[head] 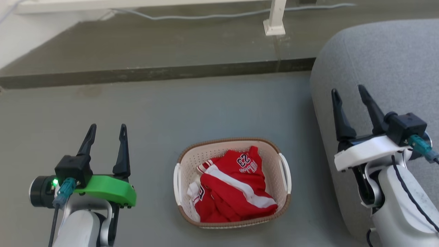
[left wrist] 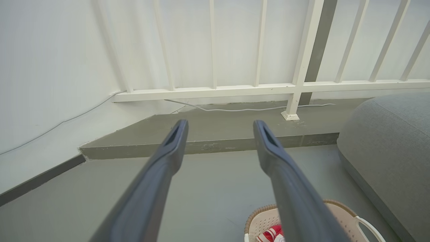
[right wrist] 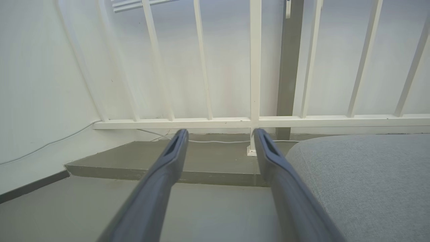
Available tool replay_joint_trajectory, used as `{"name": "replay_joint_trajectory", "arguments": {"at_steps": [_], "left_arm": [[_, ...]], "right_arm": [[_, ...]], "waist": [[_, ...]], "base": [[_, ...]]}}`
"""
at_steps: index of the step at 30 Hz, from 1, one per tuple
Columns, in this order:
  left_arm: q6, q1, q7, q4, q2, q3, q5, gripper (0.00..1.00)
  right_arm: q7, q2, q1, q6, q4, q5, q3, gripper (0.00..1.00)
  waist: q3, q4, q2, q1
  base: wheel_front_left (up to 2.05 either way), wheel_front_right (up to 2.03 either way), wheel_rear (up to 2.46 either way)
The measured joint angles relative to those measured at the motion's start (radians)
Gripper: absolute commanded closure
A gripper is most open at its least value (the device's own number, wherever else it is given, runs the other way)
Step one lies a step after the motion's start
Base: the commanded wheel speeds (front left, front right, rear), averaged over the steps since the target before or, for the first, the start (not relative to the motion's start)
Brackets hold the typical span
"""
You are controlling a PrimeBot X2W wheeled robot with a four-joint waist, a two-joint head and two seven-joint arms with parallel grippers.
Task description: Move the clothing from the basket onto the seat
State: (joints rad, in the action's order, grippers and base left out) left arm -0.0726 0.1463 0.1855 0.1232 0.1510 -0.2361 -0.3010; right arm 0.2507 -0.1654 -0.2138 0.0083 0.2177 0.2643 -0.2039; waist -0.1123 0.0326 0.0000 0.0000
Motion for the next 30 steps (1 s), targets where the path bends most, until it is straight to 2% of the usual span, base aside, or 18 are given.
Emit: {"name": "replay_joint_trajectory", "arguments": {"at_steps": [6, 21, 30], "left_arm": [[0.003, 0.049, -0.019, -0.003, -0.009, -0.038, 0.007, 0.00], [0.091, 0.160, -0.136, 0.112, -0.040, -0.211, 0.068, 0.00], [0.134, 0.283, -0.222, 0.209, -0.042, -0.268, 0.100, 0.00]], "right_arm": [[0.001, 0.007, -0.045, 0.000, -0.025, 0.000, 0.018, 0.00], [0.001, 0.050, -0.136, 0.003, -0.087, 0.001, 0.039, 0.00], [0.004, 0.075, -0.209, 0.017, -0.133, 0.005, 0.048, 0.00]], "waist": [[-0.086, 0.020, 0.0000, 0.0000], [-0.290, 0.082, 0.0000, 0.0001], [-0.415, 0.137, 0.0000, 0.0001]], "base": [[0.00, 0.00, 0.00], [0.00, 0.00, 0.00], [0.00, 0.00, 0.00]]}}
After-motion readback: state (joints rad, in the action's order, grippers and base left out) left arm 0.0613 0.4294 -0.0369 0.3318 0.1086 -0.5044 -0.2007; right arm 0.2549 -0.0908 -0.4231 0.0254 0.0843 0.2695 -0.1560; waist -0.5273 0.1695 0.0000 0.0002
